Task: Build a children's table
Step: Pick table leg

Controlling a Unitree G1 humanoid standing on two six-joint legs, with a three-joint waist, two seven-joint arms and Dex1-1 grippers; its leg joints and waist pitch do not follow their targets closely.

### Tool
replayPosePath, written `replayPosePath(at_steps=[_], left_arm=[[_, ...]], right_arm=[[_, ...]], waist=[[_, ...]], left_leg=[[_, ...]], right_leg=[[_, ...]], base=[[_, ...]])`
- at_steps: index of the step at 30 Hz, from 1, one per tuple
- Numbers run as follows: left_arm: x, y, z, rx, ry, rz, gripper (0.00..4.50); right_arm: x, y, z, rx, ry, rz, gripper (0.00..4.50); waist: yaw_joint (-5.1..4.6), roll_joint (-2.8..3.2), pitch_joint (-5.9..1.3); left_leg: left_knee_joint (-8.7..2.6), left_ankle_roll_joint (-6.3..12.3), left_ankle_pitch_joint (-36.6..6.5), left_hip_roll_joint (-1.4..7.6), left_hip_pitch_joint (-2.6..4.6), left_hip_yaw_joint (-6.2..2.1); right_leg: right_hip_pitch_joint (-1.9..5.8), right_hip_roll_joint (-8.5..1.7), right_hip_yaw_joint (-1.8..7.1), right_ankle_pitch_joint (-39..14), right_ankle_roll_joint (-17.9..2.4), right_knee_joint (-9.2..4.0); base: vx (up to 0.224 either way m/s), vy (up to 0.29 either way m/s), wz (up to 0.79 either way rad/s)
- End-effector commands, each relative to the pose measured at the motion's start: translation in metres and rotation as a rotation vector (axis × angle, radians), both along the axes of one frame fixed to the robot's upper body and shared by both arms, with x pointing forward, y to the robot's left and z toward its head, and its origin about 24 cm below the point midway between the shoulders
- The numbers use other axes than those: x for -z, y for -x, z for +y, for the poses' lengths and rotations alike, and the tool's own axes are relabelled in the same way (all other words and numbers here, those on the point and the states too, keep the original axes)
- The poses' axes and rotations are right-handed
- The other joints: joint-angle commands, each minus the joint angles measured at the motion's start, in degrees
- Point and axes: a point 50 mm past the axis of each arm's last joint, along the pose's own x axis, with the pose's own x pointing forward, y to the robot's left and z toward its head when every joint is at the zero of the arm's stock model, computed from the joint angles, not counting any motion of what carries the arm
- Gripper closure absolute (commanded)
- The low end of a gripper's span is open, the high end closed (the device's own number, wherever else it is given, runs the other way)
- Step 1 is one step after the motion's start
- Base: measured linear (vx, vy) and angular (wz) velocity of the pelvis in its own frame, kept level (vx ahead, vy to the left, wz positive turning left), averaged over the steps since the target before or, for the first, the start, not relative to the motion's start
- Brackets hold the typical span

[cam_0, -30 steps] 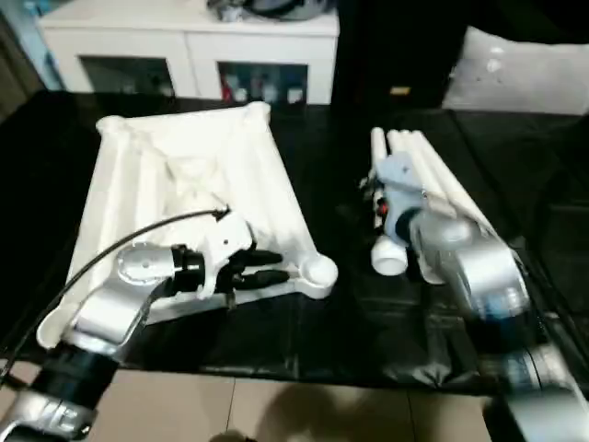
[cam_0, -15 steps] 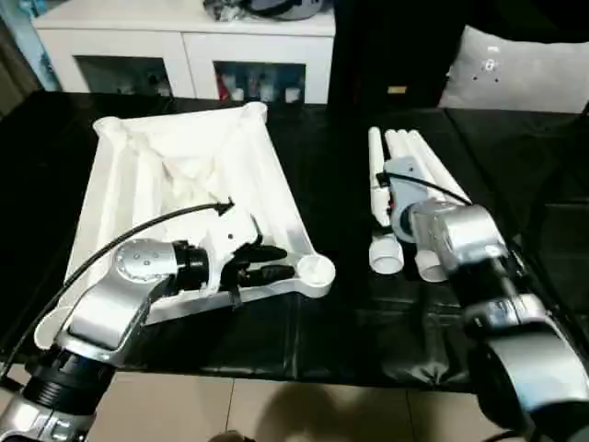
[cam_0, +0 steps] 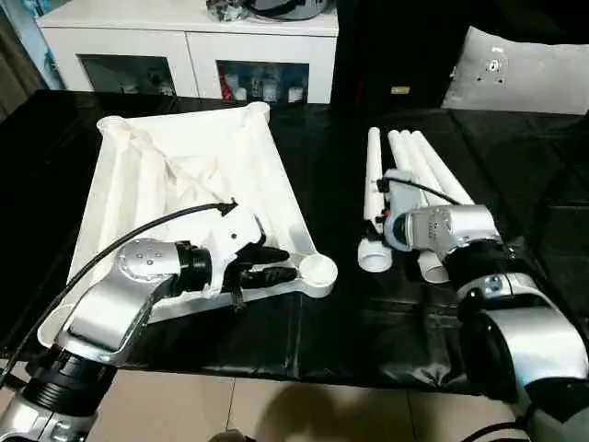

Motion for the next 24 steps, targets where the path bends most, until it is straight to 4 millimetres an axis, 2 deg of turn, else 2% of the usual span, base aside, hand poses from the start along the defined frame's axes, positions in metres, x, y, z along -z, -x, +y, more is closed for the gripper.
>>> replayPosePath(at_steps=[1, 10, 14, 17, 18, 19, 20, 21, 22, 23, 24], left_arm=[[-0.007, 0.0, -0.005, 0.02, 0.01, -0.018, 3.02], [-0.008, 0.0, -0.008, -0.003, 0.04, 0.003, 3.02], [-0.008, 0.0, -0.008, -0.018, 0.05, 0.012, 3.02], [-0.009, 0.0, -0.008, -0.036, 0.067, 0.003, 3.02], [-0.009, 0.0, -0.008, -0.036, 0.067, 0.003, 2.86], [-0.008, 0.0, -0.008, -0.038, 0.065, 0.0, 2.76], [-0.007, -0.001, -0.008, -0.067, 0.065, -0.012, 2.69], [-0.006, -0.003, -0.008, -0.094, 0.071, -0.017, 2.69], [-0.006, -0.003, -0.008, -0.096, 0.072, -0.018, 2.63], [-0.006, -0.006, -0.007, -0.129, 0.079, -0.037, 2.49], [-0.006, -0.009, -0.008, -0.151, 0.088, -0.051, 2.33]], right_arm=[[0.001, 0.0, -0.004, 0.008, -0.009, 0.017, 1.46], [-0.005, -0.005, -0.006, 0.019, -0.04, 0.002, 2.16], [-0.007, -0.006, -0.007, 0.015, -0.051, -0.007, 2.45], [-0.004, -0.005, -0.008, 0.004, -0.045, -0.016, 2.53], [-0.004, -0.005, -0.008, 0.004, -0.045, -0.016, 2.53], [-0.004, -0.005, -0.008, 0.003, -0.042, -0.022, 2.56], [-0.003, -0.006, -0.008, 0.002, -0.048, -0.038, 2.56], [-0.004, -0.007, -0.009, 0.013, -0.061, -0.069, 2.56], [-0.004, -0.007, -0.009, 0.014, -0.062, -0.073, 2.57], [-0.007, -0.009, -0.009, 0.024, -0.098, -0.132, 2.57], [-0.009, -0.01, -0.011, 0.04, -0.123, -0.164, 2.57]], waist=[[0.16, 0.02, -3.87], [0.17, 0.01, -3.84], [0.17, -0.28, -3.83], [0.16, -0.16, -3.81], [0.18, -0.2, -3.83], [0.2, -0.07, -3.84], [0.17, 0.4, -3.88], [0.16, 0.63, -3.89], [0.1, 0.34, -3.93], [0.2, 0.88, -3.96], [0.17, 0.68, -3.94]], left_leg=[[-3.2, 1.08, -1.32, 3.58, 1.19, -0.4], [-3.14, 1.72, -1.42, 3.63, 1.13, -0.34], [-3.09, 2.37, -0.97, 3.65, 1.05, -0.25], [-3.02, 2.49, -0.93, 3.62, 1.04, -0.26], [-3.0, 2.54, -0.85, 3.62, 1.01, -0.27], [-3.0, 2.56, -0.81, 3.64, 1.05, -0.28], [-2.97, 2.35, -0.93, 3.64, 1.08, -0.36], [-2.94, 2.19, -1.07, 3.64, 1.12, -0.4], [-2.94, 2.13, -1.01, 3.7, 1.09, -0.4], [-2.89, 2.01, -1.03, 3.62, 1.1, -0.49], [-2.87, 2.18, -1.18, 3.7, 1.07, -0.4]], right_leg=[[2.45, -4.19, 1.62, 12.52, -17.05, -3.02], [2.38, -4.13, 1.56, 11.89, -17.53, -3.02], [2.36, -4.13, 1.53, 12.02, -17.79, -3.03], [2.34, -4.17, 1.56, 11.83, -17.7, -3.1], [2.39, -4.22, 1.58, 11.81, -17.69, -3.07], [2.31, -4.2, 1.56, 11.74, -17.62, -3.07], [2.28, -4.16, 1.52, 12.05, -17.56, -3.01], [2.27, -4.15, 1.53, 12.35, -17.57, -3.01], [2.38, -4.2, 1.56, 13.31, -17.64, -3.01], [2.38, -4.21, 1.54, 13.78, -17.62, -2.95], [2.48, -4.17, 1.63, 14.85, -17.15, -3.09]], base=[[0.0, 0.0, 0.0], [0.0, 0.0, 0.0], [0.0, 0.0, 0.0], [0.0, 0.0, 0.0], [0.0, 0.0, 0.0], [0.0, 0.0, 0.0], [0.0, 0.0, 0.0], [0.0, 0.0, 0.0], [0.0, 0.0, 0.0], [0.0, 0.0, 0.0], [0.0, 0.0, 0.0]])
